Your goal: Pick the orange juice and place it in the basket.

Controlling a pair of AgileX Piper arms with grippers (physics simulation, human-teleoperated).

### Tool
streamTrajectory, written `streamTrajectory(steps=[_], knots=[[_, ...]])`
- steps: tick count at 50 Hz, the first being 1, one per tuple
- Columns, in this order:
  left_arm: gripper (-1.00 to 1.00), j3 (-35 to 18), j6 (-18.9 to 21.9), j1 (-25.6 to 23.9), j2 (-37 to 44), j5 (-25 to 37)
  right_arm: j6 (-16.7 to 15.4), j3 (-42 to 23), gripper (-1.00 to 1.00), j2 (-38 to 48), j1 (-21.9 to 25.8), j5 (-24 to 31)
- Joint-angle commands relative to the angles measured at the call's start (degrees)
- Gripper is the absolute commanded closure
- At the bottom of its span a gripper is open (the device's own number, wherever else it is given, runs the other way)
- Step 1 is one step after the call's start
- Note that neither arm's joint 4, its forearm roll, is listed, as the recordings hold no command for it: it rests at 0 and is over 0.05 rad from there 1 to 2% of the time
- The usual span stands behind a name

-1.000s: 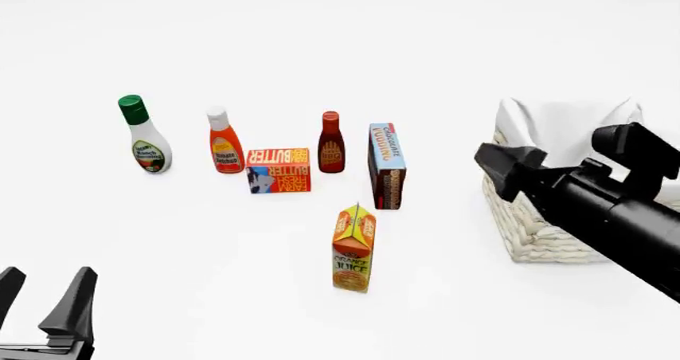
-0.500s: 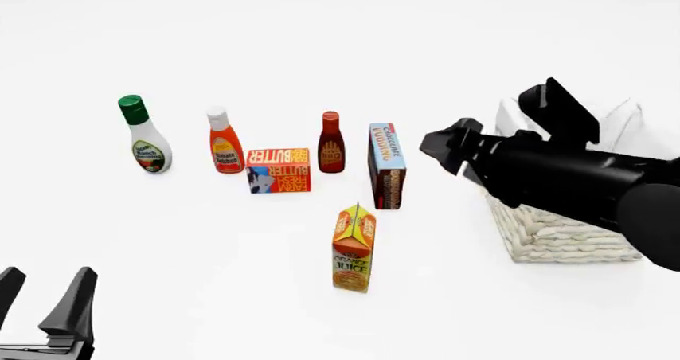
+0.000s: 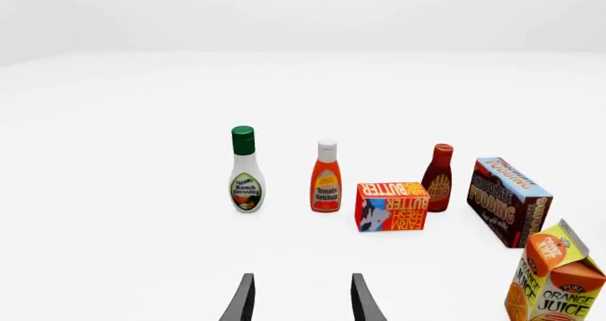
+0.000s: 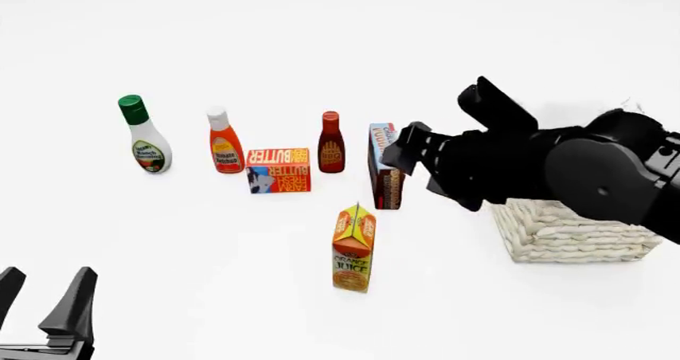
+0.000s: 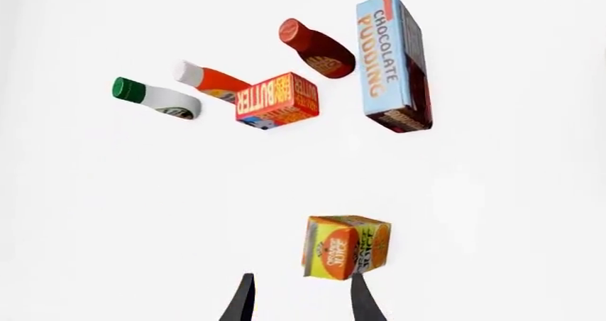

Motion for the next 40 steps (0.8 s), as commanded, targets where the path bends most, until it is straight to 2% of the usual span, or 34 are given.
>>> streamTrajectory(steps=[1,3,4,11,34,35,36,37,39,40], knots=[[-1.00,0.05,0.02,0.01,-0.06,-0.02,0.53,-6.81,-1.00,4.46,1.67,6.40],[-1.00,0.05,0.02,0.01,-0.07,-0.02,0.19,-8.08,-1.00,5.34,1.67,7.56],[-1.00,0.05,0.02,0.02,-0.07,-0.02,3.12,-13.56,-1.00,11.08,5.59,12.93],[-1.00,0.05,0.01,0.01,-0.06,-0.02,2.09,-18.37,-1.00,13.51,5.45,16.22],[-1.00,0.05,0.01,0.00,-0.05,-0.02,3.98,-23.46,-1.00,18.08,8.42,22.33],[-1.00,0.05,0.02,0.01,-0.07,-0.02,2.46,-25.06,-1.00,19.81,7.23,24.30],[-1.00,0.05,0.02,0.01,-0.07,-0.02,2.45,-25.14,-1.00,19.85,7.22,24.34],[-1.00,0.05,0.00,0.01,-0.06,-0.02,4.67,-22.81,-1.00,18.19,9.18,22.27],[-1.00,0.05,0.01,0.00,-0.04,-0.03,2.68,-25.53,-1.00,20.33,7.39,24.70],[-1.00,0.05,0.01,0.02,-0.06,-0.02,2.97,-25.57,-1.00,20.18,7.61,24.57]])
